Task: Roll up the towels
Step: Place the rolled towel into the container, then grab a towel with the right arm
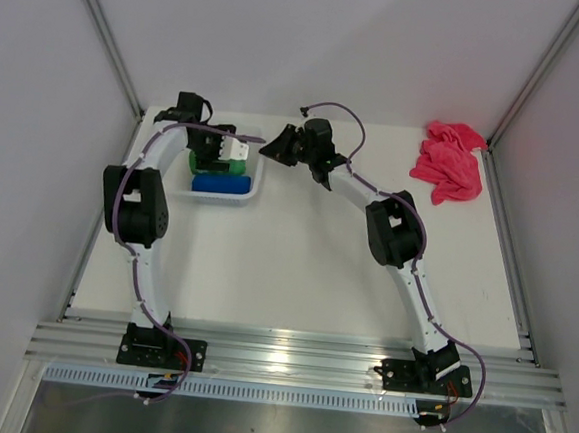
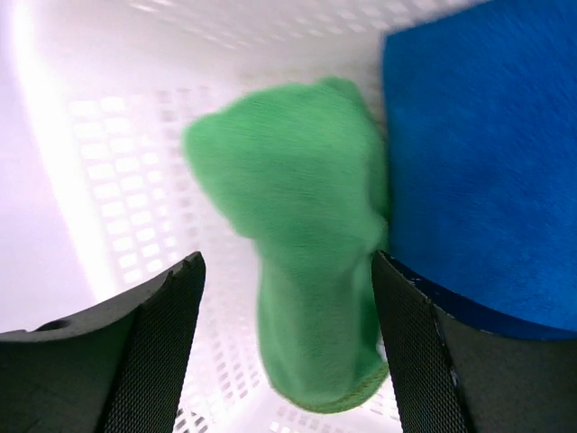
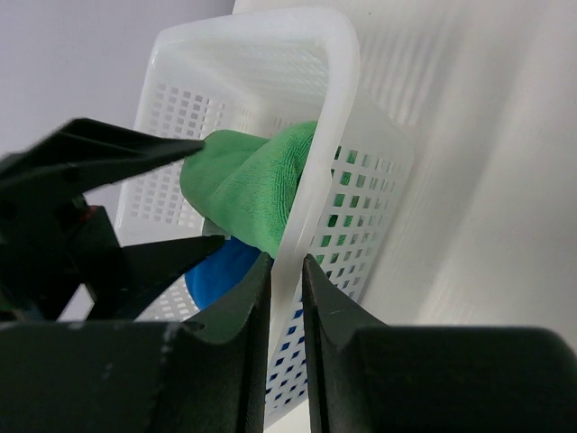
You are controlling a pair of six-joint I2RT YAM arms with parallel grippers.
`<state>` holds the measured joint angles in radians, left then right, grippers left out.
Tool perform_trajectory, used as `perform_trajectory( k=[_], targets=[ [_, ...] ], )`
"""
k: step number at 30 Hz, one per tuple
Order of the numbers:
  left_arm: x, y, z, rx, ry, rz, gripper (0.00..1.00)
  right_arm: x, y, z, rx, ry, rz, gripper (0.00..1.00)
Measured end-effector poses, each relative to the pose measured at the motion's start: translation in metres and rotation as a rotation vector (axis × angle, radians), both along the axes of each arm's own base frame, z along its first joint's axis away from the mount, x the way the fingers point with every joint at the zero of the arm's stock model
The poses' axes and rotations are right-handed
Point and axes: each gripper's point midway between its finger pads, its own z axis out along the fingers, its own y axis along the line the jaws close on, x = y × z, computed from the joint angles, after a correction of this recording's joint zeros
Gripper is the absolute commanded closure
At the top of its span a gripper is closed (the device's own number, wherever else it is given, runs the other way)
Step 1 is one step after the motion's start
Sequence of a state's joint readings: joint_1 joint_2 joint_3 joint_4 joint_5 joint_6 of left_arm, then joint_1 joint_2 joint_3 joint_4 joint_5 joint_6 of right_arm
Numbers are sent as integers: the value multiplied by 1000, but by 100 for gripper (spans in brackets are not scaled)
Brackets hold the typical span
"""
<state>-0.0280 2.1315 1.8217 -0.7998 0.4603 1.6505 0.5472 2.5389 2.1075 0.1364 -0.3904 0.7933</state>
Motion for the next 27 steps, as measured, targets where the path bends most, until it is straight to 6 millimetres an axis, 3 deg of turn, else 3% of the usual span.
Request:
perform_trajectory(
  k=[7, 10, 11, 14, 17, 22, 27],
  targets=[
    [13, -15, 57, -207, -7, 162, 26, 0, 0, 0, 0, 0, 0, 87],
    [13, -14, 82, -303, 19, 296, 45, 0, 0, 0, 0, 0, 0, 87],
    [13, -10, 89, -324, 24, 356, 61, 0, 0, 0, 0, 1, 0, 87],
    [13, 14, 101, -357, 34, 550, 79, 0, 0, 0, 0, 1, 0, 87],
    [12, 50, 98, -368, 37, 749, 83, 0, 0, 0, 0, 1, -1, 87],
    [5, 112, 71, -296, 41, 1019, 84, 0, 0, 0, -1, 1, 0, 87],
    [4, 133, 38, -211, 65, 1132, 82, 0, 0, 0, -1, 0, -1, 87]
  ],
)
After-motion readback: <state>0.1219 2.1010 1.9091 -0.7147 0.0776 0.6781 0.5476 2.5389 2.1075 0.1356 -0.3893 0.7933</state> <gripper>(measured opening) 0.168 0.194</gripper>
